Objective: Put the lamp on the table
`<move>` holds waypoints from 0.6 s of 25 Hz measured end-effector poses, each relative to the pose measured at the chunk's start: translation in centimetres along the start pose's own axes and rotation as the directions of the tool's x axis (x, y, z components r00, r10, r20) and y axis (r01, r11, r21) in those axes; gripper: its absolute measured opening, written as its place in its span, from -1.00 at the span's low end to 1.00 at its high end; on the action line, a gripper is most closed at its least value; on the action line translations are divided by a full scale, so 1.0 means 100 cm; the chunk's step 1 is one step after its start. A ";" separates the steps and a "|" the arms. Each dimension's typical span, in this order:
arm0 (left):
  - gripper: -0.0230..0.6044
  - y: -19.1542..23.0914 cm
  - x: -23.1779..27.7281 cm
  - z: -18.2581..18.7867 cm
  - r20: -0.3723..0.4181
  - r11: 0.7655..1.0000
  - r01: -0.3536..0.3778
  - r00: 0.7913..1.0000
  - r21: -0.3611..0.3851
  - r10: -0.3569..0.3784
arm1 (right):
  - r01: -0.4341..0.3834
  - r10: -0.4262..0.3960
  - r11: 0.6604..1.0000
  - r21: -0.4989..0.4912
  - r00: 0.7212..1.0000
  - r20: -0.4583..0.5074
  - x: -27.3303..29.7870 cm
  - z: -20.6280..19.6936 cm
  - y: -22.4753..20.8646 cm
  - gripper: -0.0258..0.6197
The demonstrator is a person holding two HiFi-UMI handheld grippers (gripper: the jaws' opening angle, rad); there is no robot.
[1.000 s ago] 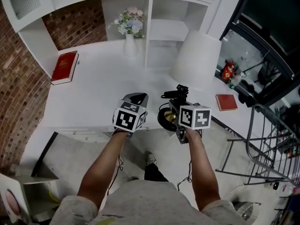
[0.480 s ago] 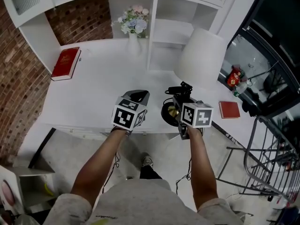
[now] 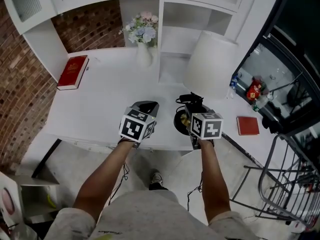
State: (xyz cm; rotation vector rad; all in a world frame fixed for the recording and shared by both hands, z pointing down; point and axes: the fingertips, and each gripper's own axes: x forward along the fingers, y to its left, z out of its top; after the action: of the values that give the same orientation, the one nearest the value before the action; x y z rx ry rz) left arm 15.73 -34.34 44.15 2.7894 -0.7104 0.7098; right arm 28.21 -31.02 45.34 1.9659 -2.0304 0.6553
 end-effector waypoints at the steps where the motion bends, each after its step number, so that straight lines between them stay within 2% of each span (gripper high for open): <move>1: -0.94 -0.001 0.003 0.001 -0.001 1.000 -0.002 1.000 0.003 0.002 | -0.001 0.001 1.000 -0.004 1.000 0.003 0.002 0.001 -0.003 -0.68; 15: -0.94 -0.010 0.033 0.006 -0.011 1.000 -0.018 1.000 -0.008 0.018 | -0.020 0.024 0.996 -0.087 0.999 0.039 0.024 0.011 -0.025 -0.68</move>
State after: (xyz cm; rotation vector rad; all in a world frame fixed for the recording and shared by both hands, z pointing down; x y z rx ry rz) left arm 19.00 -34.98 45.15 2.7732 -0.7360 0.7226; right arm 30.72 -33.65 45.89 1.9251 -2.0698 0.5275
